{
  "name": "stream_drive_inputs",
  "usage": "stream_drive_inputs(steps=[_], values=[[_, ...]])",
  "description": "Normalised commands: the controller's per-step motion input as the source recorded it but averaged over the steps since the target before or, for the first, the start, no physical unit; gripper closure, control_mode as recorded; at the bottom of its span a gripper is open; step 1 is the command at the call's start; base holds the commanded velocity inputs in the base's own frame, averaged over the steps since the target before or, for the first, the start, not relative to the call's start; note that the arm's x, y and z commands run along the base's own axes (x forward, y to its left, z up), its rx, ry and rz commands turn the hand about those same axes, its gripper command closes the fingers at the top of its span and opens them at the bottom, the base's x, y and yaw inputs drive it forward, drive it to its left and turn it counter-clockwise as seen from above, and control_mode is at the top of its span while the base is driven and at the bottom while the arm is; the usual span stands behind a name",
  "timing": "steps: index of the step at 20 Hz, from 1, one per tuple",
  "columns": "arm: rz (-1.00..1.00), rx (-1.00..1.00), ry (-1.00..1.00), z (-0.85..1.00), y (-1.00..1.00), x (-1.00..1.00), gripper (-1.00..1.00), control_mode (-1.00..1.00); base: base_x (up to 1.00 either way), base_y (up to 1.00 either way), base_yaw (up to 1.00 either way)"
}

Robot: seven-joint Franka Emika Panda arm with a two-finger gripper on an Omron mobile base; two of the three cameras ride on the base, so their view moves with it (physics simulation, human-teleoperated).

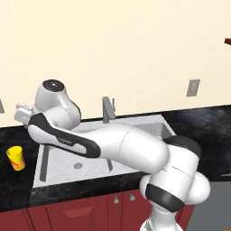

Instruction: Move any existing items from the left basin to the right basin for drying. Then move the cup from the counter to the left basin of the sink for washing.

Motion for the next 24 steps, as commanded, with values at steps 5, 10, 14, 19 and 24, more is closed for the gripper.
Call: stream_drive_inputs(steps=[5,10,14,19,24], values=[[0.00,-0.08,0.00,-0.19,0.15,0.16,-1.00,-1.00,0.00,0.00,0.00],[0.00,-0.07,0.10,-0.13,0.04,0.28,-1.00,-1.00,0.00,0.00,0.00],[0.00,-0.03,0.14,-0.16,0.20,0.28,-1.00,-1.00,0.00,0.00,0.00],[0.00,-0.06,0.09,-0.16,0.33,0.13,-1.00,-1.00,0.00,0.00,0.00],[0.00,-0.11,0.00,-0.07,0.32,0.00,-1.00,-1.00,0.00,0.00,0.00]])
